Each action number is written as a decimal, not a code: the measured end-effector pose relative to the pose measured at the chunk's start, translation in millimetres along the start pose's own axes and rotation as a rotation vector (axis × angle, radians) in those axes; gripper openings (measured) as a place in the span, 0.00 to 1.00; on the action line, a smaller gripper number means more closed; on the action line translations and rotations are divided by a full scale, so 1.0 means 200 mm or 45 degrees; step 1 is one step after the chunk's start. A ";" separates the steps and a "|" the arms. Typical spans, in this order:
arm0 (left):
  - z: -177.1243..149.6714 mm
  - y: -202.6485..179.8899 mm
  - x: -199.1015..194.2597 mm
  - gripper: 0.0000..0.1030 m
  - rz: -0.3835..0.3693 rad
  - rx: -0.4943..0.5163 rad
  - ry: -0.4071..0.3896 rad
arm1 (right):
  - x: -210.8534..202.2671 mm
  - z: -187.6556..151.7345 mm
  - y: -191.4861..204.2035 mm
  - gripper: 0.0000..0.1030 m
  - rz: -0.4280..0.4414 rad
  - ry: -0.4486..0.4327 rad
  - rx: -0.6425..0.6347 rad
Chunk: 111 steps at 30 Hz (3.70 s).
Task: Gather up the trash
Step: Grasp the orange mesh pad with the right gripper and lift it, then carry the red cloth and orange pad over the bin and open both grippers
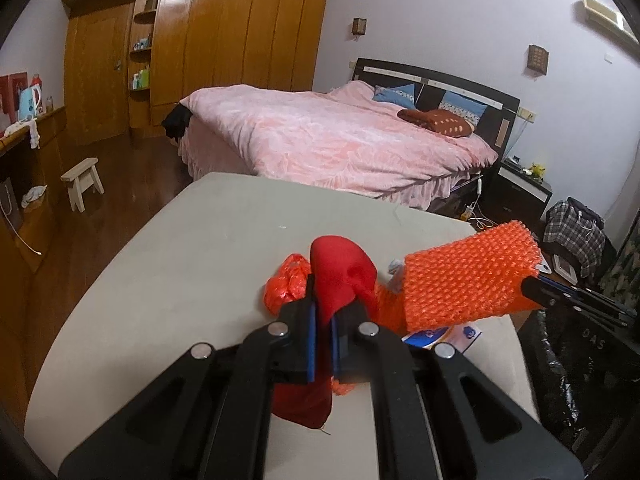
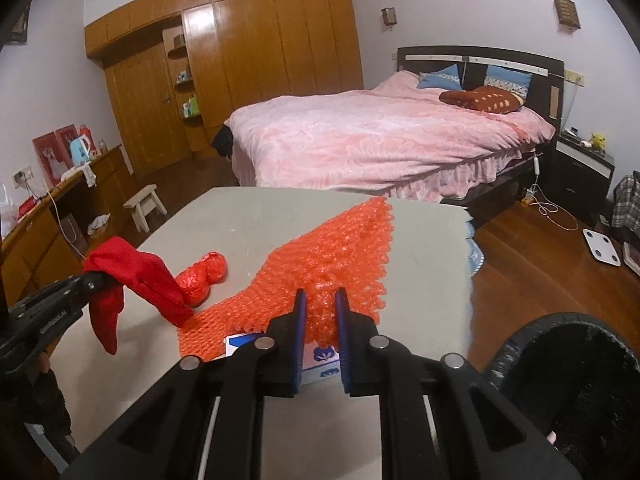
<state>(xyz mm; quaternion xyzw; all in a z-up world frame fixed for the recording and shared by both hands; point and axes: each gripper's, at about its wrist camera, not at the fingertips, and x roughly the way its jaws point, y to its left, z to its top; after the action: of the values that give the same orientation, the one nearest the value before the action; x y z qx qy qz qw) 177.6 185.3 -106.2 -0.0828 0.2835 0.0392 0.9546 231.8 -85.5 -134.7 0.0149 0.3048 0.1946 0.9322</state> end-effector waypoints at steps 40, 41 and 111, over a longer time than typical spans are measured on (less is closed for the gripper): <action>-0.03 -0.72 -0.12 0.05 -0.288 0.186 0.020 | -0.60 -0.09 -0.48 0.14 -0.232 -0.107 0.144; -0.03 -0.75 -0.12 0.05 -0.298 0.188 0.021 | -0.62 -0.09 -0.51 0.14 -0.242 -0.109 0.148; -0.31 -1.32 0.16 0.76 -0.522 0.361 0.196 | -0.78 -0.50 -1.05 0.77 -0.632 0.036 0.294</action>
<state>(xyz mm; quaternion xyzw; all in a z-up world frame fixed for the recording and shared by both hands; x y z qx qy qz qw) 202.9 -84.5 -139.9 -0.0066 0.3354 -0.2017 0.9202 133.6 -347.0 -158.3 0.0434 0.3322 -0.0757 0.9392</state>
